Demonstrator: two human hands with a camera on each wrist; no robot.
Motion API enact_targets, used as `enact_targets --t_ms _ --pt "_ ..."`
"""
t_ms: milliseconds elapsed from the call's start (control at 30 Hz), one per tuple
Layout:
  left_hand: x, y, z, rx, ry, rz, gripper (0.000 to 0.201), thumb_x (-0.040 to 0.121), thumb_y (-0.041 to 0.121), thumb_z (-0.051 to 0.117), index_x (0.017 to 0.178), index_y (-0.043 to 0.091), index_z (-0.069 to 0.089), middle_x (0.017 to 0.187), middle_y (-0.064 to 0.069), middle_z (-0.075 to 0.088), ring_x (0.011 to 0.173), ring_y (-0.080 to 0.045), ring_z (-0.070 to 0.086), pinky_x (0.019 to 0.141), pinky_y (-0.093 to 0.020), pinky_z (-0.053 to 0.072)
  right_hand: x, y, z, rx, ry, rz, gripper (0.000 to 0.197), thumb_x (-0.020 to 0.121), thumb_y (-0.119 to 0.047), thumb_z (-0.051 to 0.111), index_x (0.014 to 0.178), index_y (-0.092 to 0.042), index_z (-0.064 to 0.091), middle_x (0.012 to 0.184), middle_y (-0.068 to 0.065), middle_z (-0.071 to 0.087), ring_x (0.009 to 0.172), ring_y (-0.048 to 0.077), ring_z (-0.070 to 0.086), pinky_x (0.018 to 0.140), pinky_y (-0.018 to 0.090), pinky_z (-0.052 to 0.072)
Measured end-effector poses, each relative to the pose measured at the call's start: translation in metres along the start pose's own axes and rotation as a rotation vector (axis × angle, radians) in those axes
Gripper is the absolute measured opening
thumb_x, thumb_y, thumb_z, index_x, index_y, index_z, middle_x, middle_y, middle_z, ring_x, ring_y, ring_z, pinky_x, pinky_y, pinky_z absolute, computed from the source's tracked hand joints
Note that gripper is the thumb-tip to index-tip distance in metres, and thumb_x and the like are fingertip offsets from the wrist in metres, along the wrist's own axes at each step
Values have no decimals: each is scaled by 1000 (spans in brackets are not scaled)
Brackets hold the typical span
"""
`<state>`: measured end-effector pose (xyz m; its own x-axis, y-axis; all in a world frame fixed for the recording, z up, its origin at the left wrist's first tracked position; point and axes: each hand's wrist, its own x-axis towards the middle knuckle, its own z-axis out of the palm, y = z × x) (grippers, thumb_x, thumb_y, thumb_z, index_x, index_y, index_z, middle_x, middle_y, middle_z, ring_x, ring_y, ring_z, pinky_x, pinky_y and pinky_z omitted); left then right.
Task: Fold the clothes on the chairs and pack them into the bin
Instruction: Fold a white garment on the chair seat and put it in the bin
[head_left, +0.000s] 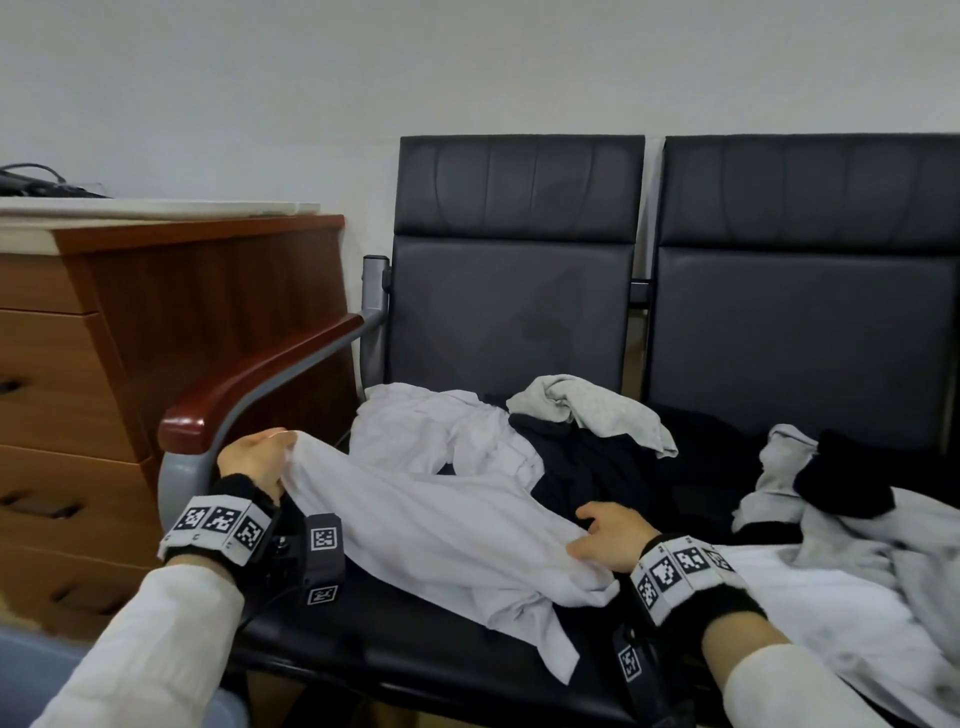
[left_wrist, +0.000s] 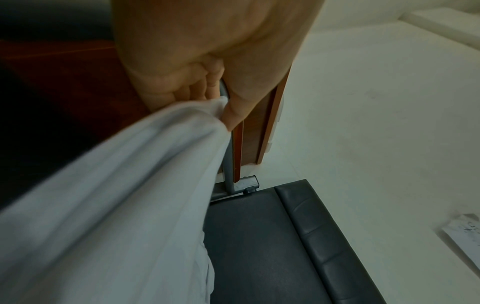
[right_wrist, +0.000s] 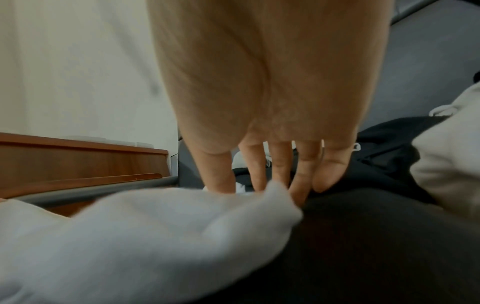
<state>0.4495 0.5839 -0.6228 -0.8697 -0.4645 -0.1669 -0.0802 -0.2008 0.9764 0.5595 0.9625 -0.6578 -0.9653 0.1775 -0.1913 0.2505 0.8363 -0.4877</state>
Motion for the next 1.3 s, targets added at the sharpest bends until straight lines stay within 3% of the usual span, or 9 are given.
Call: enact_targets --t_ms 133,200,500,633,767,867,1100,1200,1300 --pt "-4 0 -2 -44 13 -48 32 83 17 62 112 3 65 115 -15 64 109 -32 60 100 -44 46 3 6 6 49 27 77 10 79 -23 65 74 -14 66 79 2 65 78 17 63 64 23 46" --pt "-6 1 -2 -26 1 -26 34 86 16 58 117 3 62 121 -18 62 113 -35 58 101 -45 45 6 9 4 201 -28 103 27 76 -19 70 54 -13 55 60 0 54 62 14 54 56 23 40" --pt "4 -3 -6 -18 39 16 31 87 5 56 117 5 63 111 -18 64 94 -27 59 86 -36 48 4 24 -27 1129 -143 96 23 86 -1 62 109 2 65 107 20 70 96 28 65 78 34 52" --pt "4 -3 -6 -42 50 11 29 88 6 55 115 8 65 113 -15 64 98 -30 61 85 -36 48 1 27 -27 1059 -177 75 13 89 -11 62 101 -7 68 84 7 65 73 16 58 65 24 44" --pt "5 -6 -6 -9 76 4 22 86 4 50 103 8 64 95 -16 60 73 -26 57 57 -30 53 8 28 -22 1038 -15 103 17 90 1 54 104 -2 63 71 7 60 53 12 52 45 19 39" --pt "5 -4 -9 76 104 35 21 85 5 43 86 12 64 110 -14 60 99 -33 58 83 -43 53 10 26 -22 1081 101 96 24 91 3 49 109 -8 59 74 10 52 53 14 45 40 20 34" --pt "-23 12 -18 299 -52 194 27 88 0 47 94 12 70 117 -16 62 112 -32 56 101 -46 45 -1 8 -33 1047 313 -85 35 89 4 44 97 -8 75 93 14 72 87 31 62 74 34 49" --pt "-43 35 -31 497 -141 266 32 79 -5 63 109 5 68 115 -14 61 112 -30 56 104 -42 43 -13 3 -49 799 468 -106 29 90 -9 52 97 -22 76 106 -1 70 107 22 60 93 31 46" --pt "-57 80 -36 623 -151 387 35 75 -9 67 106 6 70 105 -14 66 96 -24 58 96 -37 47 -22 -4 -83 367 637 -149 28 87 -10 59 111 -17 73 112 9 64 111 29 57 93 31 42"
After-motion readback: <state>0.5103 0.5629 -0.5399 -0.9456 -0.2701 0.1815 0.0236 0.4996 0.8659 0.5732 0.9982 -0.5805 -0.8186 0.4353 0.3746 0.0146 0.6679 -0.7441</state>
